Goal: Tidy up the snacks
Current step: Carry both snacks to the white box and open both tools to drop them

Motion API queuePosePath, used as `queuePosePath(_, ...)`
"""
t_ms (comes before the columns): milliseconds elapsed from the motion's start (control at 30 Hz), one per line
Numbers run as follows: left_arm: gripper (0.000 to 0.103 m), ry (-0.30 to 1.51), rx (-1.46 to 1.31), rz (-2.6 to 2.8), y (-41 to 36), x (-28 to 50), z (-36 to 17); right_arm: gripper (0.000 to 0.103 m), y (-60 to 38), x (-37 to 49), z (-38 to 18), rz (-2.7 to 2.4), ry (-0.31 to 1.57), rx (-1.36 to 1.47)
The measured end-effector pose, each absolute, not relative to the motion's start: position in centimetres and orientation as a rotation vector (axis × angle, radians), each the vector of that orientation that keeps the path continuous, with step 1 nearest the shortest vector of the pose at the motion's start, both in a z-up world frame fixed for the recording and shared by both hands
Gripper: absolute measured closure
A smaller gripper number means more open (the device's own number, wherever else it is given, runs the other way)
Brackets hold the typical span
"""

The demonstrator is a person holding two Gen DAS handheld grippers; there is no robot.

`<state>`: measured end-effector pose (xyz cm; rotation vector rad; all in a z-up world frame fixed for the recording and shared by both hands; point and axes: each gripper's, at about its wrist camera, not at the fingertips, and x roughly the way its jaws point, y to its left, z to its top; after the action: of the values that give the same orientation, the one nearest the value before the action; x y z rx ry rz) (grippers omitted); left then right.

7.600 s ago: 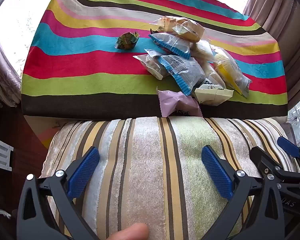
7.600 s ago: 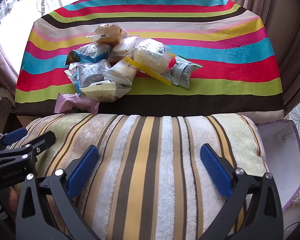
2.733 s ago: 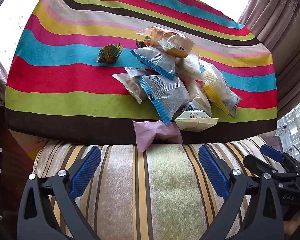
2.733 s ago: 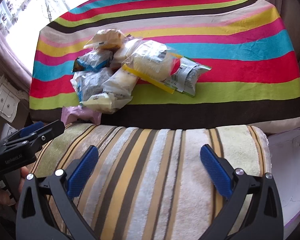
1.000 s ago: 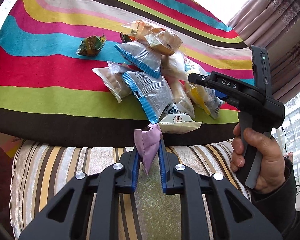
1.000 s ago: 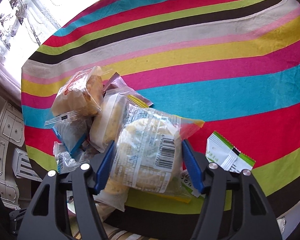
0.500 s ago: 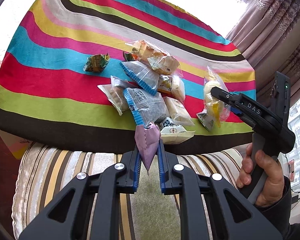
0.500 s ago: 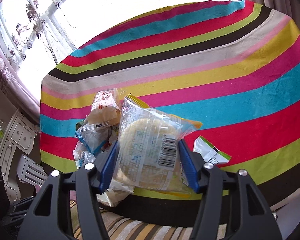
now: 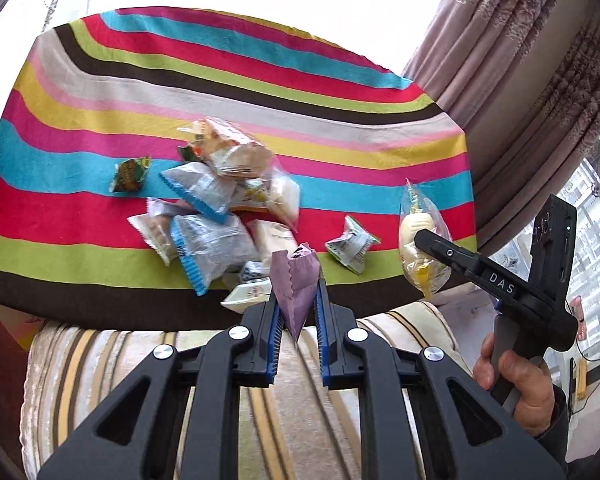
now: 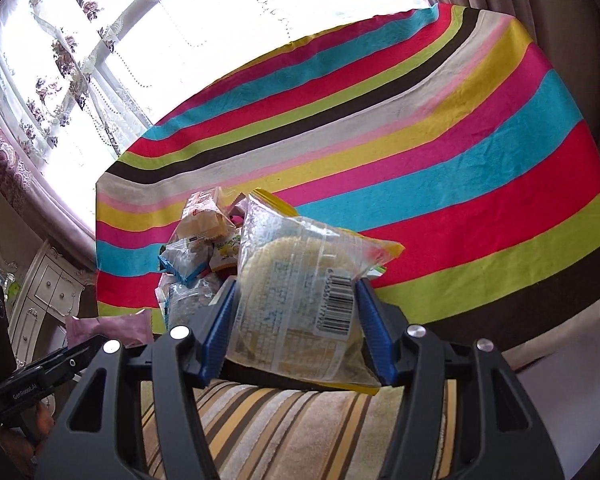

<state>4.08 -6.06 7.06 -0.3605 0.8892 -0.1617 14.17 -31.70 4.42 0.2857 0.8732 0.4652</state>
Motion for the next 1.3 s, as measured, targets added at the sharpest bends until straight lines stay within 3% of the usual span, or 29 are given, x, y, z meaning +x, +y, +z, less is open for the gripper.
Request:
queuePosePath(500,0.09,1.073,-0.182,-0.521,-26.7,8.7,2.7,0.044,-48.2,9.3,-0.8,0.179,0.93,0.404)
queuePosePath(867,0.089,1.182,-0.06,-0.586,-34.7,11.1,-0.8,0.042,-55.1,7.6,-4.8,0.027,0.975,0.453)
queuePosePath(933,0.085,1.185,-0.062,-0.59,-35.2,11.2,-1.1,0.041,-55.4,7.4,-4.7,0.019,0.962,0.452)
queuePosePath(967,0.083,1.187,-0.065,-0.591,-35.3,11.2,-1.0,0.035,-55.6,7.3,-4.5,0.018,0.955,0.452)
queuePosePath(1067,0.052,1.172,-0.075,-0.575,-35.0,11.1,-0.7,0.027,-55.5,7.3,-3.9,0.008,0.938,0.437)
queuePosePath(1100,0.037,1.159,-0.081,-0.562,-34.6,11.0,-0.4,0.026,-55.5,7.3,-3.7,0.008,0.932,0.434)
queuePosePath(1133,0.03,1.146,-0.087,-0.547,-34.4,10.9,-0.2,0.026,-55.4,7.3,-3.6,0.002,0.928,0.426)
queuePosePath(1300,0.027,1.128,-0.096,-0.486,-33.7,10.9,0.2,0.024,-54.7,7.1,-2.6,-0.021,0.905,0.379)
